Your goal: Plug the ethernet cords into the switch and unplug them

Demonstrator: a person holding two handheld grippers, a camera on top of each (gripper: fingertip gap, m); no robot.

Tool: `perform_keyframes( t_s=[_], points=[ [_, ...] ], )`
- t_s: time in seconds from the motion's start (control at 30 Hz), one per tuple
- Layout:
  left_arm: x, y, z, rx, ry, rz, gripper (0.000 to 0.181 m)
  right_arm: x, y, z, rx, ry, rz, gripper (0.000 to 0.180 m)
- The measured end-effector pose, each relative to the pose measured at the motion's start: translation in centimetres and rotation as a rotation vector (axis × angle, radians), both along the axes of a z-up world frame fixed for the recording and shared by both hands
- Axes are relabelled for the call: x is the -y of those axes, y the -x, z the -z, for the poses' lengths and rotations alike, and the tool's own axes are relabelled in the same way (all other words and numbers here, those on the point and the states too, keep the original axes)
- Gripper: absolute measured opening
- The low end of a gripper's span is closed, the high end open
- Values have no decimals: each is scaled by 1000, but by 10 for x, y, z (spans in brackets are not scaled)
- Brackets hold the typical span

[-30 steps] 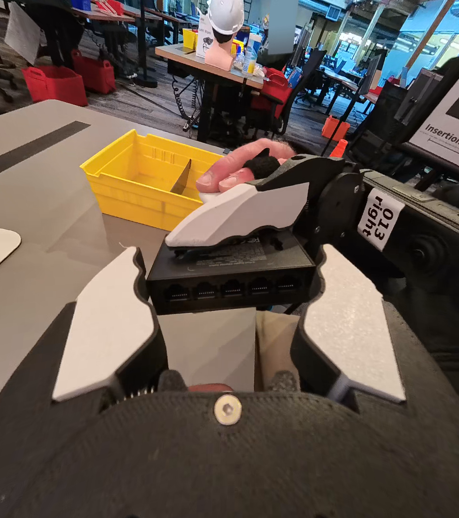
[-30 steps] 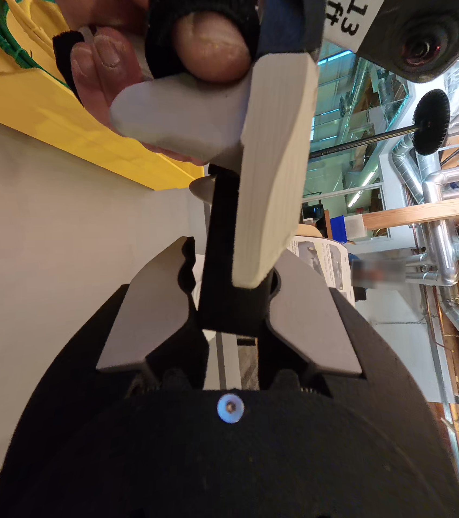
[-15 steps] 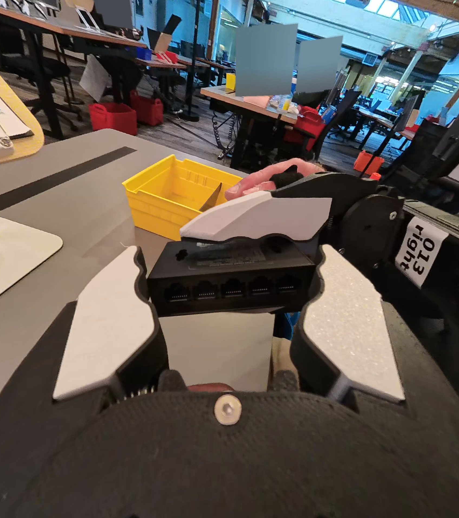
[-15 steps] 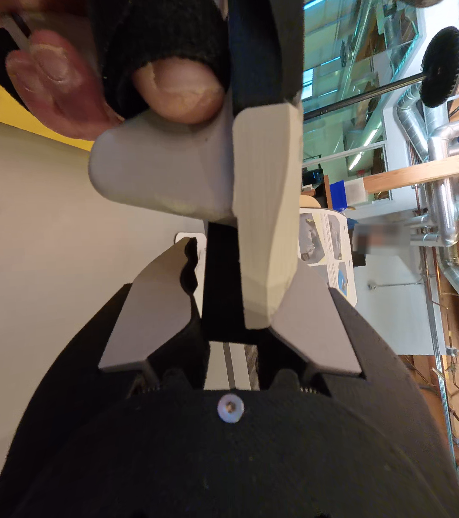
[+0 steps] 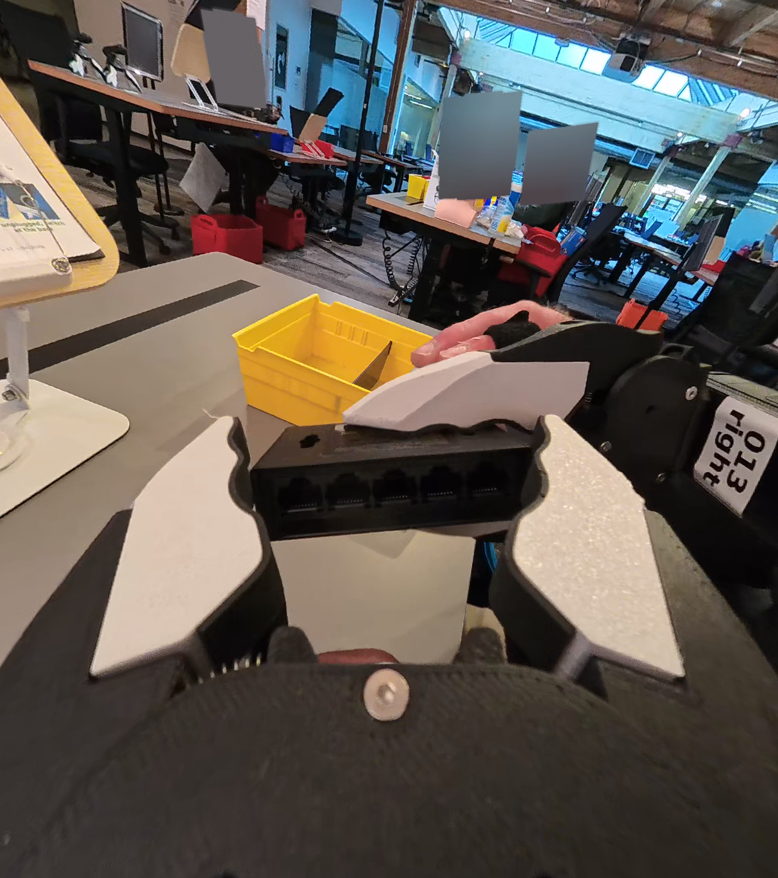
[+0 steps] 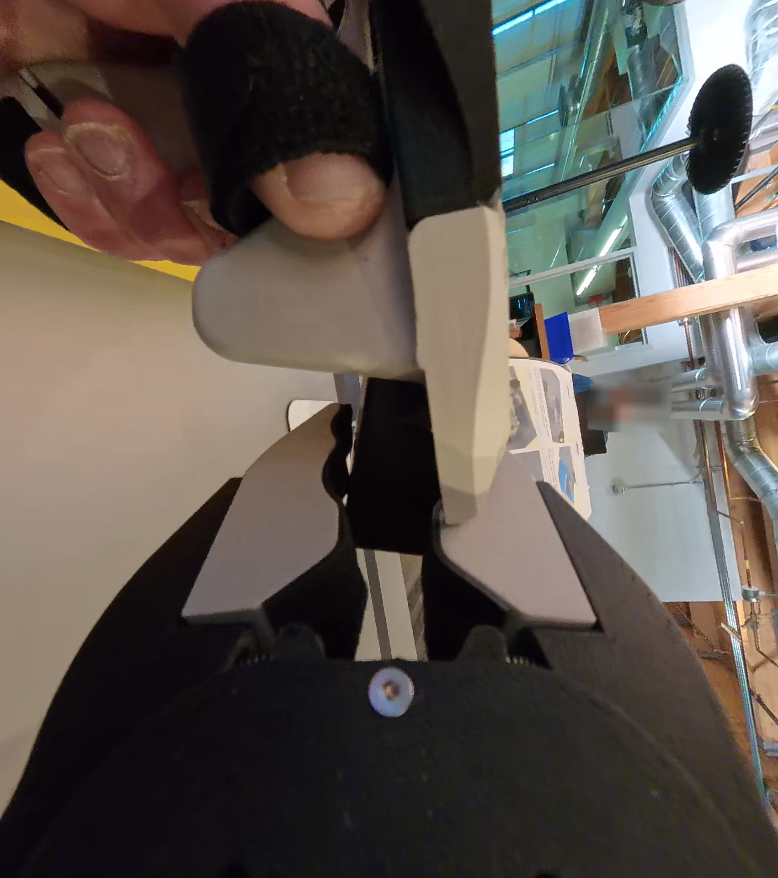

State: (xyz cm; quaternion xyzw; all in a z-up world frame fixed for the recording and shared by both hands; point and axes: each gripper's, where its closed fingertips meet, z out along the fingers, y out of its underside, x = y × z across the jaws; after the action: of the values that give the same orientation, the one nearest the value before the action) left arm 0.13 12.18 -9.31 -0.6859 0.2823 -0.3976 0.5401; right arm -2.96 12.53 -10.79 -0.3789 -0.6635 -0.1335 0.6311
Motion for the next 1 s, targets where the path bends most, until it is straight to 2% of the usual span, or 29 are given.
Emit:
perform_keyframes(
  t_s=[0.03,0.3,0.43,0.5,0.57,0.63,0.7,0.77,0.87,0.97,1.0],
  points=[
    [-1,0,1,-2,0,-6,110,-1,-1,1,1,6,4,30],
    [1,1,1,12,19,34,108,-2,-5,1,1,41,-1,28],
    [-3,20,-5,-75,-22,-8,115,-9,-12,-2,-20,64,20,29],
    [-2,39,-9,-176,-68,-27,105,-12,-14,0,-21,77,29,30],
    [1,67,-13,-299,-103,-50,87,-16,-17,3,-20,92,41,29],
    [-1,109,-8,-472,-111,-142,79,-20,-20,4,-29,117,45,29],
    [6,144,5,-582,-59,-168,65,-22,-21,6,-29,127,46,29],
    [8,185,27,-709,-12,-273,56,-22,-19,9,-31,147,39,29],
    [20,217,73,-775,119,-320,42,-23,-17,13,-30,172,30,29],
    [28,231,110,-817,217,-366,42,-23,-15,16,-26,177,31,29],
    [31,233,123,-839,261,-377,50,-22,-14,16,-26,182,28,29]
  ],
)
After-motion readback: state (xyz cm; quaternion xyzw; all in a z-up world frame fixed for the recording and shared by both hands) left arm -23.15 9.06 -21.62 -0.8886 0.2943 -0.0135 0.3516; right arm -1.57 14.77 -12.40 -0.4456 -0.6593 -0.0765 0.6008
